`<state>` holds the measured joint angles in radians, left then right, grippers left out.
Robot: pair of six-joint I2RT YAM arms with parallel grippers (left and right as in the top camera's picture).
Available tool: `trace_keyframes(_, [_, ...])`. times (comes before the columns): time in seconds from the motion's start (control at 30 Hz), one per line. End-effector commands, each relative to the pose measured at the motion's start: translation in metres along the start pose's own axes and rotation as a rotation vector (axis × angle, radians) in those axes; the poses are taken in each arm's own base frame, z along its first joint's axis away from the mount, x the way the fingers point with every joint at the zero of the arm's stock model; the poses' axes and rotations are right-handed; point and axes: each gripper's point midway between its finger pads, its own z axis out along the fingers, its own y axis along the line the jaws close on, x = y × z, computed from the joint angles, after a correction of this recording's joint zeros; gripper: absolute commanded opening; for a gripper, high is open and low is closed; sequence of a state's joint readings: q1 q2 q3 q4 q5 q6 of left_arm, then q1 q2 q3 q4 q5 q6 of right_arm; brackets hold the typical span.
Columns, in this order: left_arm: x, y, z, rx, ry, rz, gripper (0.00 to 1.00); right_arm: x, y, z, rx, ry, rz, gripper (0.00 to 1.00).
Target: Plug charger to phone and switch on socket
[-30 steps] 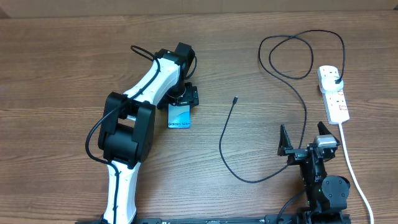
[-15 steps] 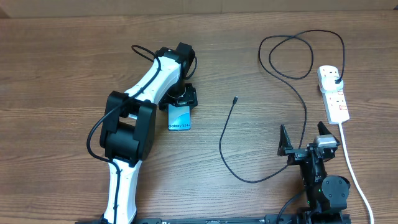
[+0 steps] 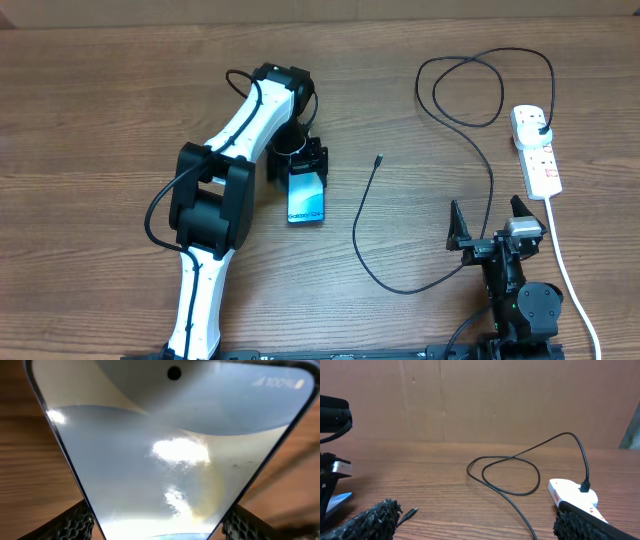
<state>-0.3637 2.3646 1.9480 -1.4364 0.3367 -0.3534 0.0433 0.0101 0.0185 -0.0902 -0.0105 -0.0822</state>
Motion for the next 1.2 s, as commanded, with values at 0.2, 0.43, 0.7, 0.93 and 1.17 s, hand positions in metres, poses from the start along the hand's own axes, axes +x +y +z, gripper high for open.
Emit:
trace_keyframes(0.2, [0.046, -0.073, -0.047, 0.591, 0.198, 0.192, 0.72, 0.002, -0.003, 0.0, 0.014, -0.002, 0.003, 1.0])
trace_keyframes(0.43, [0.049, -0.079, -0.083, 0.818, 0.255, 0.085, 0.75, 0.002, -0.003, 0.0, 0.014, -0.002, 0.003, 1.0])
trace_keyframes(0.7, [0.026, -0.076, -0.136, 1.129, 0.216, -0.005, 0.72, 0.002, -0.003, 0.0, 0.014, -0.002, 0.003, 1.0])
trace_keyframes(0.93, [0.013, -0.067, -0.171, 1.307, 0.206, -0.081, 0.71, 0.002, -0.003, 0.0, 0.014, -0.003, 0.003, 1.0])
trace_keyframes(1.17, [0.014, -0.065, -0.176, 1.308, 0.22, -0.111, 0.72, -0.014, 0.016, -0.001, -0.098, -0.065, 0.031, 1.0])
